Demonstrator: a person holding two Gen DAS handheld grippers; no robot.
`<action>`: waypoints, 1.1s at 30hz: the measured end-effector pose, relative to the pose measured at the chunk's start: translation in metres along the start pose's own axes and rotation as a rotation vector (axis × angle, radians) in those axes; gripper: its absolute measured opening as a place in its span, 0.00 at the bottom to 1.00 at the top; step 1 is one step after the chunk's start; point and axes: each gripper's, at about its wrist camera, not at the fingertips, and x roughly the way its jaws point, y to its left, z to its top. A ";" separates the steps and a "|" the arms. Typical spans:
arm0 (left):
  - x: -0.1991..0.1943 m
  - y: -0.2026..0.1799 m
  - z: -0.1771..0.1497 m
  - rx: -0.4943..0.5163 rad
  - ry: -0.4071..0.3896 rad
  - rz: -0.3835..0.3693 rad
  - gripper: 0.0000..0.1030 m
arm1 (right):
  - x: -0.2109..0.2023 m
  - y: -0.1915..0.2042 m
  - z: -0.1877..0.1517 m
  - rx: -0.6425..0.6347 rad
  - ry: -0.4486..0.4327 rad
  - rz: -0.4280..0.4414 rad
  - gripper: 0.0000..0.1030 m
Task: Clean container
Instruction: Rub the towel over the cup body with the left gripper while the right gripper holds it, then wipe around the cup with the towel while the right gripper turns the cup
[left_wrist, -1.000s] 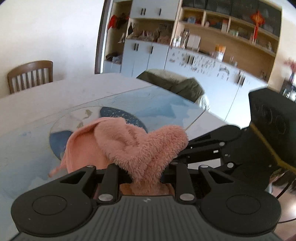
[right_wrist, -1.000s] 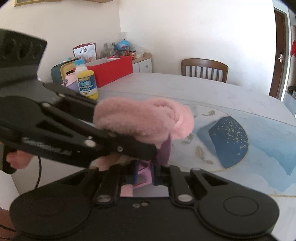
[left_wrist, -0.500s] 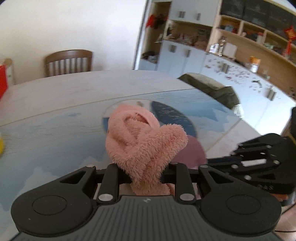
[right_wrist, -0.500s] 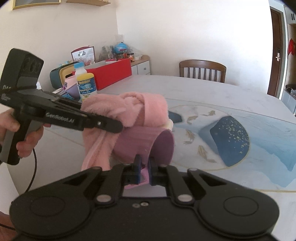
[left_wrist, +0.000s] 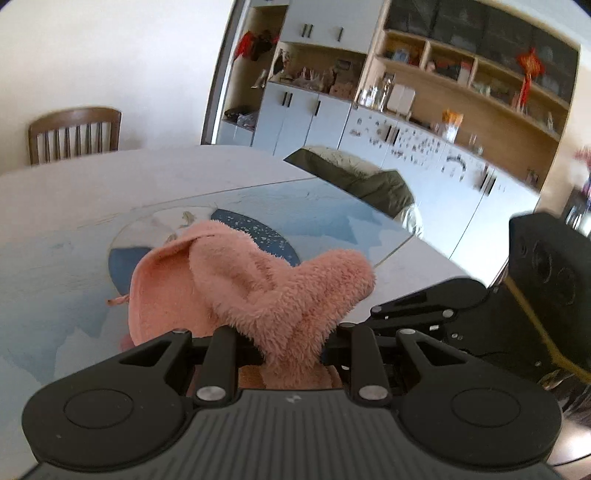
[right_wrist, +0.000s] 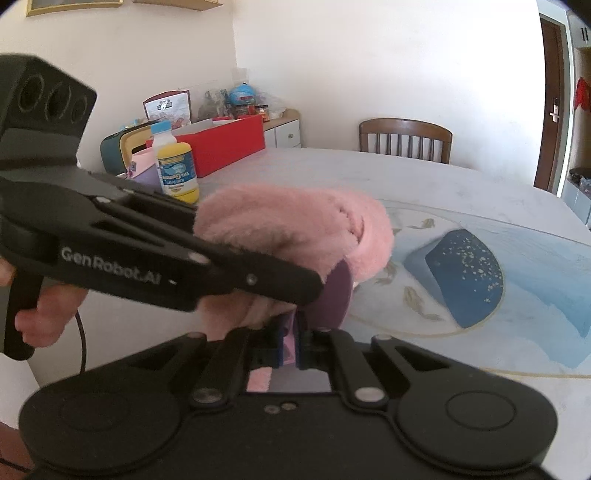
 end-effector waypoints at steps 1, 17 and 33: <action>-0.001 0.004 -0.001 -0.019 -0.003 0.003 0.22 | 0.000 -0.001 0.000 0.007 -0.002 0.003 0.05; -0.030 0.063 -0.022 -0.170 -0.038 0.163 0.22 | 0.004 0.000 -0.002 0.020 0.009 0.005 0.00; -0.012 0.017 0.002 -0.078 -0.003 0.001 0.22 | 0.006 0.008 0.005 -0.021 -0.005 0.034 0.24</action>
